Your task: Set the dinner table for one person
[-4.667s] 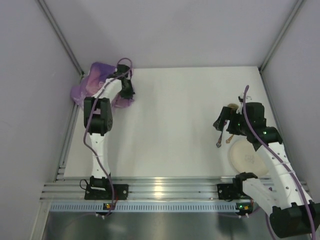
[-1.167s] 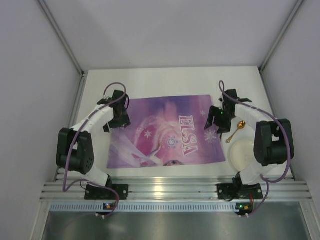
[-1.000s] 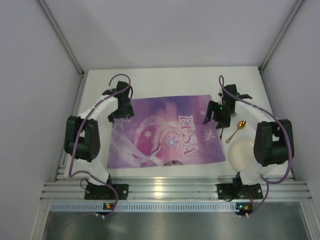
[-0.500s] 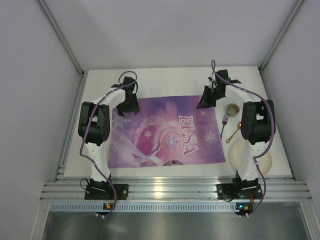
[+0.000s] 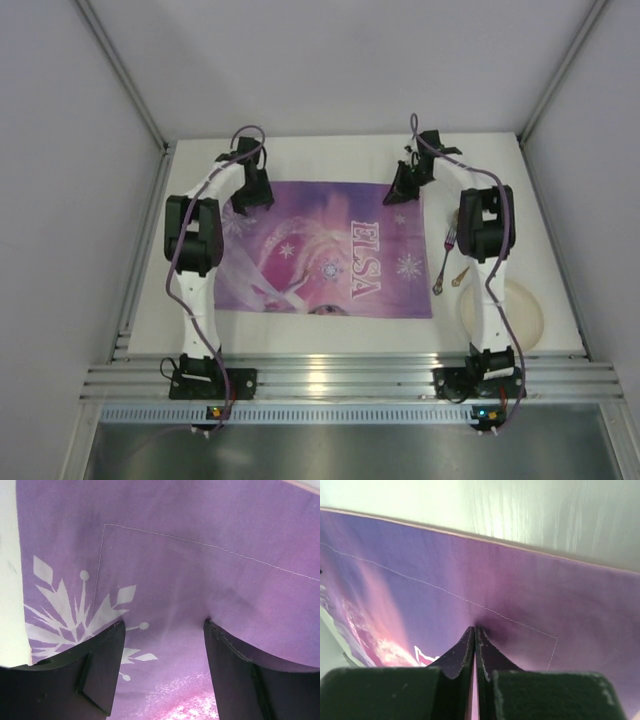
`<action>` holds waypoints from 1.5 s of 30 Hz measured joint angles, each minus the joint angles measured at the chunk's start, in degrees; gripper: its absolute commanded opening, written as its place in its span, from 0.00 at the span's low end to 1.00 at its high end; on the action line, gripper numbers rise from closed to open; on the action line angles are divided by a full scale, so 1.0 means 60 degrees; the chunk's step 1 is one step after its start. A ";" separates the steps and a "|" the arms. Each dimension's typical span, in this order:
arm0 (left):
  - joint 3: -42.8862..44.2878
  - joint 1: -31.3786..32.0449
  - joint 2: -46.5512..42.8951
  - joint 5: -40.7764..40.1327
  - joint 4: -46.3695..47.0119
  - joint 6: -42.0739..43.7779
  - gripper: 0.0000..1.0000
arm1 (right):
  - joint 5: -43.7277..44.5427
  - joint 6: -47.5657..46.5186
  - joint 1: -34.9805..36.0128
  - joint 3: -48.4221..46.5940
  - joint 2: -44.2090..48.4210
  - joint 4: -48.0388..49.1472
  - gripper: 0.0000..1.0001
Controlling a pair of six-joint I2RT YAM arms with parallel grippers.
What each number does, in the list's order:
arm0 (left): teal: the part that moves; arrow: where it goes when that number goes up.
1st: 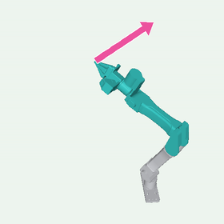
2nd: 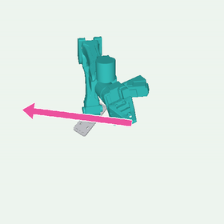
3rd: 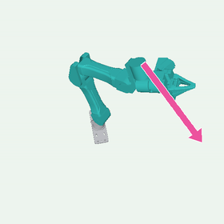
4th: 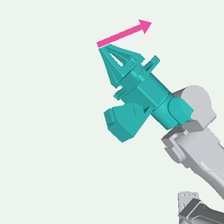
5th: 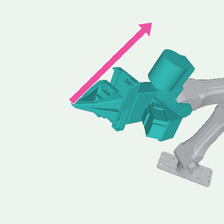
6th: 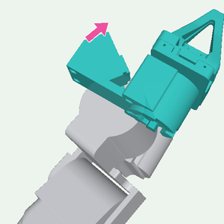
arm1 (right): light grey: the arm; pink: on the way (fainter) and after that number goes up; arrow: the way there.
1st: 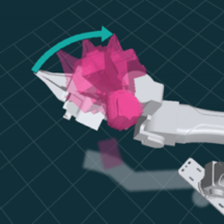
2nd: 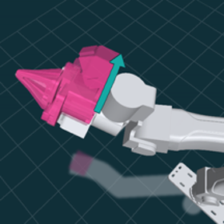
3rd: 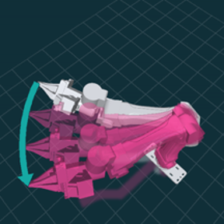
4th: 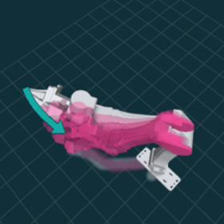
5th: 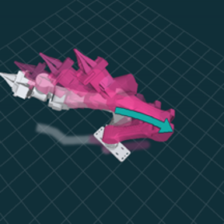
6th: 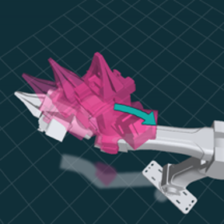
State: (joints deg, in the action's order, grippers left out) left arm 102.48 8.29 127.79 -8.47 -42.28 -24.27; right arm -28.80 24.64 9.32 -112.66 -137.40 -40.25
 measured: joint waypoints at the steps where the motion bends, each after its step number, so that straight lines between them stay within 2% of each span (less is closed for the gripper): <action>1: 0.0288 -0.0058 0.0175 -0.0011 -0.0029 0.0044 0.70 | -0.0004 0.0000 0.0000 -0.0357 -0.0215 -0.0102 0.00; 7: 0.1202 -0.0310 0.0674 -0.0011 -0.0291 0.0066 0.71 | -0.0091 -0.0044 -0.0015 -0.1468 -0.0729 -0.0444 0.03; 10: 0.1282 -0.0346 0.0714 -0.0018 -0.0412 0.0022 0.71 | -0.0270 -0.0135 -0.0029 -0.1843 -0.0747 -0.0433 0.08; 18: 0.1271 -0.0379 0.0667 -0.0681 -0.0849 -0.0404 0.73 | -0.0907 -0.0171 -0.0036 -0.2164 -0.0663 -0.0233 0.13; 21: 0.1198 -0.0535 0.0594 -0.0834 -0.1042 -0.0466 0.75 | -0.0933 -0.0229 -0.0036 -0.1810 -0.0211 -0.0229 0.29; 22: 0.1198 -0.0586 0.0586 -0.0856 -0.1089 -0.0466 0.75 | -0.0900 -0.0262 -0.0036 -0.1596 0.0055 -0.0255 0.43; 24: 0.1198 -0.0725 0.0554 -0.0976 -0.1220 -0.0470 0.75 | -0.0718 -0.0426 -0.0044 -0.1020 0.0907 -0.0350 0.57; 25: 0.1198 -0.0769 0.0539 -0.1056 -0.1297 -0.0466 0.77 | -0.0565 -0.0521 -0.0084 -0.0758 0.1413 -0.0408 0.79; 27: 0.1180 -0.0831 0.0481 -0.1191 -0.1432 -0.0470 0.79 | -0.0106 -0.0699 -0.0098 -0.0197 0.2583 -0.0444 0.99; 31: 0.1024 -0.0874 0.0095 -0.1246 -0.1596 -0.0503 0.88 | 0.1588 -0.0823 -0.0229 0.1468 0.5869 -0.0386 1.00; 32: 0.0943 -0.0863 -0.0124 -0.1239 -0.1610 -0.0517 0.98 | 0.1938 -0.0736 -0.0331 0.1982 0.6666 -0.0280 1.00; 36: 0.0262 -0.0688 -0.1625 -0.1279 -0.1304 -0.0616 0.98 | 0.1774 0.0007 -0.1566 0.4470 0.8852 0.0160 1.00; 38: -0.0787 -0.0539 -0.2947 -0.1268 -0.0335 -0.0685 0.98 | 0.1847 0.0168 -0.2215 0.5450 0.8910 0.0102 1.00; 40: -0.2597 -0.0423 -0.4841 -0.0969 0.1118 -0.1049 0.98 | 0.2255 0.0189 -0.2401 0.6317 0.8429 0.0018 1.00; 43: -0.5074 -0.0852 -0.7020 0.0929 0.3071 -0.1920 0.98 | 0.2728 0.0138 -0.2146 0.7475 0.7927 -0.0484 1.00; 45: -0.6069 -0.1344 -0.7471 0.2025 0.4054 -0.2455 0.98 | 0.2936 0.0069 -0.1996 0.7719 0.7883 -0.0980 0.96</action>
State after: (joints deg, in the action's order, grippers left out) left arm 66.06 0.23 82.96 3.68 -17.96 -39.00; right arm -11.18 25.06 -2.66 -66.35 -90.11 -46.13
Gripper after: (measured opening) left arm 0.983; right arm 0.995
